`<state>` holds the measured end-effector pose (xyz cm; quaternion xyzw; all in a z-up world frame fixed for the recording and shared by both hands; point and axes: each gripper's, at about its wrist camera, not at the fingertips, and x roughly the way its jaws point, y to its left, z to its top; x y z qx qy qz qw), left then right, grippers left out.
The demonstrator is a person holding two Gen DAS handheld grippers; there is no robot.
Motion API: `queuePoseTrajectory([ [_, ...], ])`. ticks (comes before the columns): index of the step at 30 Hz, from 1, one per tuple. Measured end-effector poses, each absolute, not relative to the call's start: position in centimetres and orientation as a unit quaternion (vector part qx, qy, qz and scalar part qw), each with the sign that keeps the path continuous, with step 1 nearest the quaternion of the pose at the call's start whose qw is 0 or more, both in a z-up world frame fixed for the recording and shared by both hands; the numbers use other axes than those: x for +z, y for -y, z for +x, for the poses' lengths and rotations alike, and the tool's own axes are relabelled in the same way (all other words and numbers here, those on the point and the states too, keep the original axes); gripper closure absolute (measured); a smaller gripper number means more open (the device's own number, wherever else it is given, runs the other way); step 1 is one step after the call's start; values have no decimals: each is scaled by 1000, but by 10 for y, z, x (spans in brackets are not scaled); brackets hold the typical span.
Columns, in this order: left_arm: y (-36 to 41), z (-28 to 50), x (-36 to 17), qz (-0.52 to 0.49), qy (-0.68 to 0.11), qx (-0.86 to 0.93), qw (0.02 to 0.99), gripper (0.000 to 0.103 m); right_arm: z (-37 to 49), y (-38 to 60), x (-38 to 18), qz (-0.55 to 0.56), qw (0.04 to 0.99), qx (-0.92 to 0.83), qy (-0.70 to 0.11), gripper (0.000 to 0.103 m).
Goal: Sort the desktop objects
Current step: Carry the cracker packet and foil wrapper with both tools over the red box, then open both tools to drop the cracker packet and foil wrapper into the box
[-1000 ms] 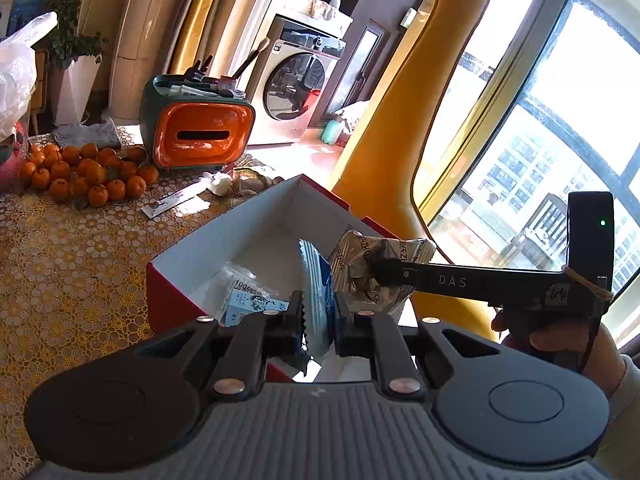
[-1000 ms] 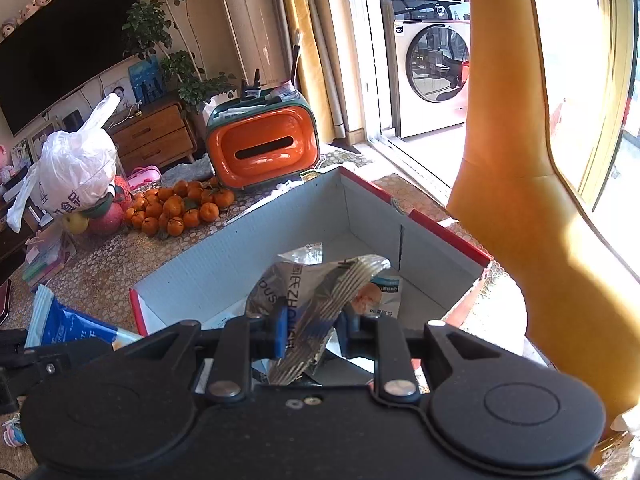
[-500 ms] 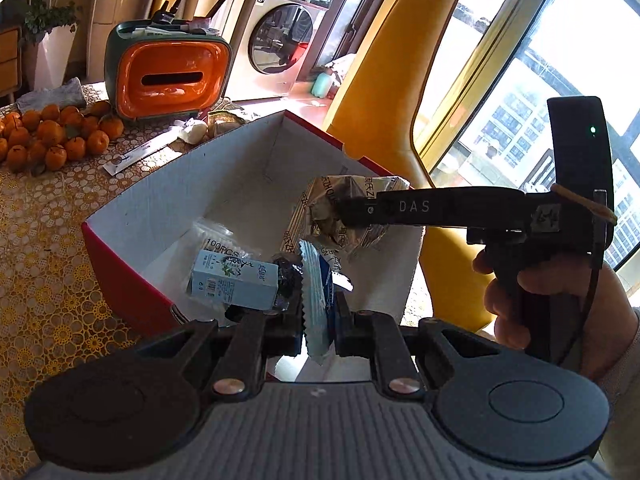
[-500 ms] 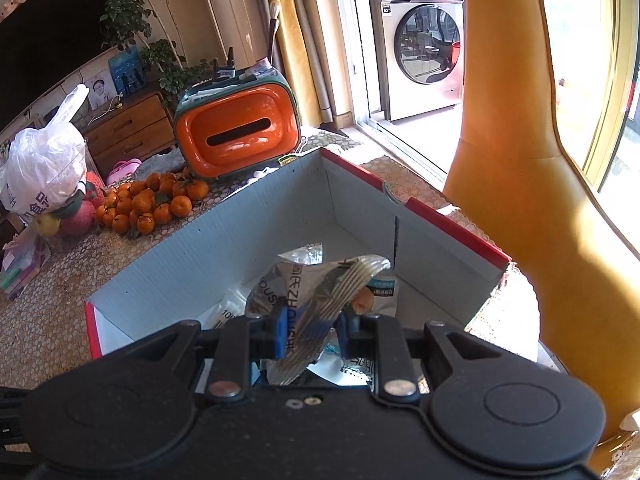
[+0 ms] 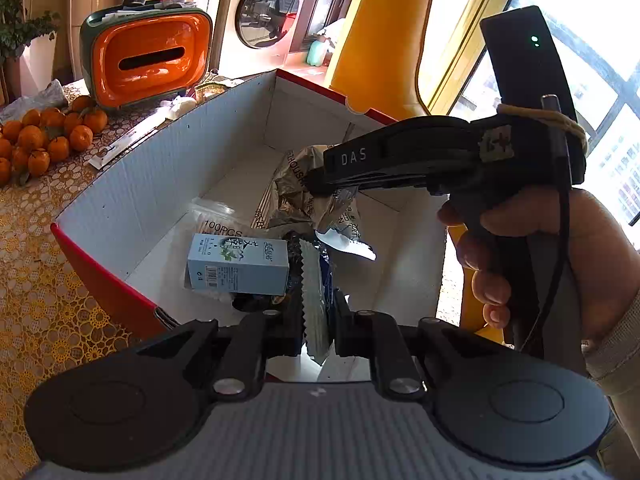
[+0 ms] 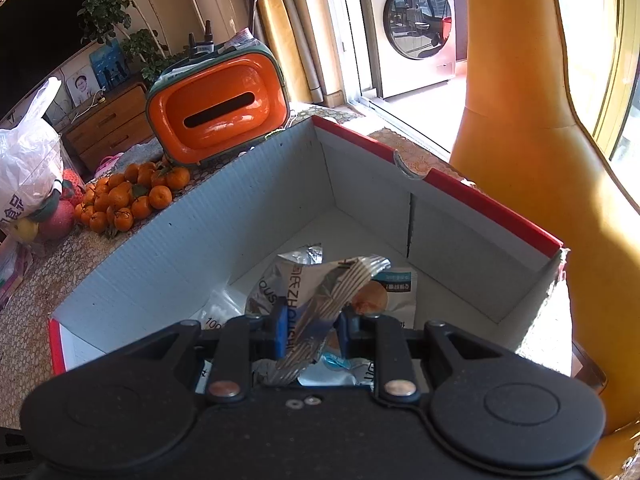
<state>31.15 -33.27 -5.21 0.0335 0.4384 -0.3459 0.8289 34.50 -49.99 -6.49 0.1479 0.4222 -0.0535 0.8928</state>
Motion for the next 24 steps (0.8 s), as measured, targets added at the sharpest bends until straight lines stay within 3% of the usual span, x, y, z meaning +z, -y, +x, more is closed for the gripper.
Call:
queuePoseTrajectory([
  [11,342,307,-52,98,-424,-351,829,90,351,496,-76,143,885,-66,-439,79],
  [18,334,308,-49,78,-425,-346,833,88,347,496,-69,147,883,-68,-440,67],
  [21,328,304,-42,68,-418,-338,840,65,342,496,-62,149,886,-73,-433,51],
  [22,326,303,-39,63,-415,-334,844,48,339,496,-59,148,888,-74,-429,49],
  [23,322,301,-36,58,-409,-331,849,42,337,495,-55,148,889,-73,-427,48],
  [24,319,299,-32,54,-405,-328,852,42,335,494,-52,147,890,-71,-426,49],
])
